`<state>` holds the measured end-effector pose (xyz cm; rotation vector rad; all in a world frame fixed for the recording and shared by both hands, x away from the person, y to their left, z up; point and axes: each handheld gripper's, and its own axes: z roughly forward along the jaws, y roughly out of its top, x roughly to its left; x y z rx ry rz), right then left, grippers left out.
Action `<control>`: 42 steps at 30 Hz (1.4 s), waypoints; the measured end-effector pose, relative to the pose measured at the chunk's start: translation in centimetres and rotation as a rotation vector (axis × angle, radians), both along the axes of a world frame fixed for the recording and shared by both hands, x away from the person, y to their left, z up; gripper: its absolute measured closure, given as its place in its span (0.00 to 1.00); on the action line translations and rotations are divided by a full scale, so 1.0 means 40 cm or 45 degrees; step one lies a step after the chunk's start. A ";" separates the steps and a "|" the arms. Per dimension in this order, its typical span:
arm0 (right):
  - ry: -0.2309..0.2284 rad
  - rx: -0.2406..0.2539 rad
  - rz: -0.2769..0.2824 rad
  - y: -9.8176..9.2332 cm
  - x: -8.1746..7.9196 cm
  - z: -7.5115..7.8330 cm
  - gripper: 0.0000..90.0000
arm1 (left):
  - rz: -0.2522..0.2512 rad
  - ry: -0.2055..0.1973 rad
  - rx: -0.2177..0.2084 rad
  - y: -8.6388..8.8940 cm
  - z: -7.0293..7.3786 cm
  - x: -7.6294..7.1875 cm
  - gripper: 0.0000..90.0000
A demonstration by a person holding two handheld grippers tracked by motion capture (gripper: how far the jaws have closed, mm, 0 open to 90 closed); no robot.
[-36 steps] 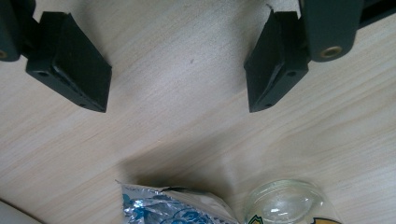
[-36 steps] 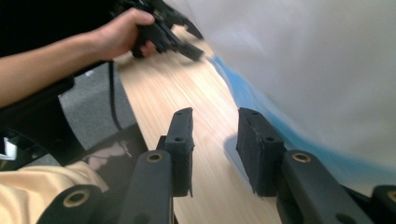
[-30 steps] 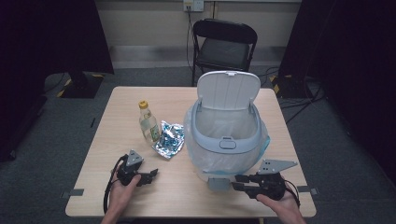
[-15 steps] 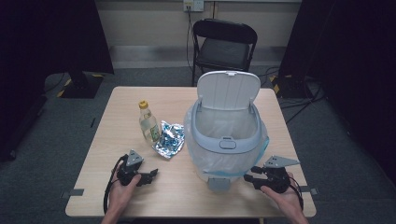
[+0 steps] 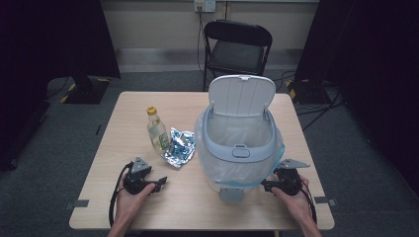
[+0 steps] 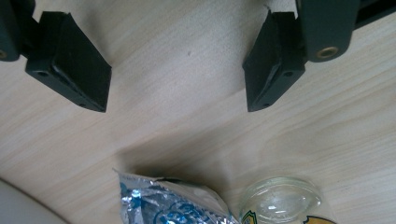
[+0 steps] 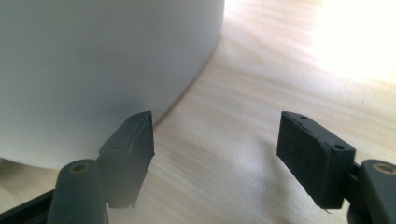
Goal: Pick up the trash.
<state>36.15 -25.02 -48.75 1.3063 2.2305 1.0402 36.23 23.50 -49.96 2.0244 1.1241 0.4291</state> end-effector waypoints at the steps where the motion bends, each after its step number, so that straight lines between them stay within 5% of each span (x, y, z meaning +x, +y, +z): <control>1: 0.015 -0.016 -0.001 0.000 0.001 -0.010 0.27 | 0.014 -0.003 -0.003 0.000 0.002 0.003 0.25; 7: -0.060 -0.073 -0.002 0.006 -0.009 -0.029 0.26 | 0.027 -0.032 -0.105 -0.002 0.037 0.034 0.31; 14: -0.059 -0.072 -0.002 0.005 -0.009 -0.029 0.26 | 0.049 -0.015 -0.193 -0.023 0.067 0.087 0.40; 16: -0.059 -0.072 -0.001 0.005 -0.009 -0.029 0.26 | 0.066 -0.002 -0.162 -0.030 0.072 0.103 0.42; 24: -0.059 -0.071 -0.001 0.005 -0.009 -0.029 0.26 | 0.058 0.066 -0.159 -0.040 0.041 0.132 0.82; 28: -0.059 -0.072 -0.001 0.005 -0.009 -0.029 0.26 | 0.029 0.091 -0.175 -0.041 0.042 0.117 1.00; 37: -0.059 -0.071 -0.002 0.005 -0.009 -0.029 0.26 | 0.004 0.105 -0.152 -0.012 0.035 0.009 0.99; 42: -0.058 -0.071 -0.002 0.005 -0.009 -0.029 0.26 | -0.010 0.091 -0.180 0.006 0.041 -0.012 0.83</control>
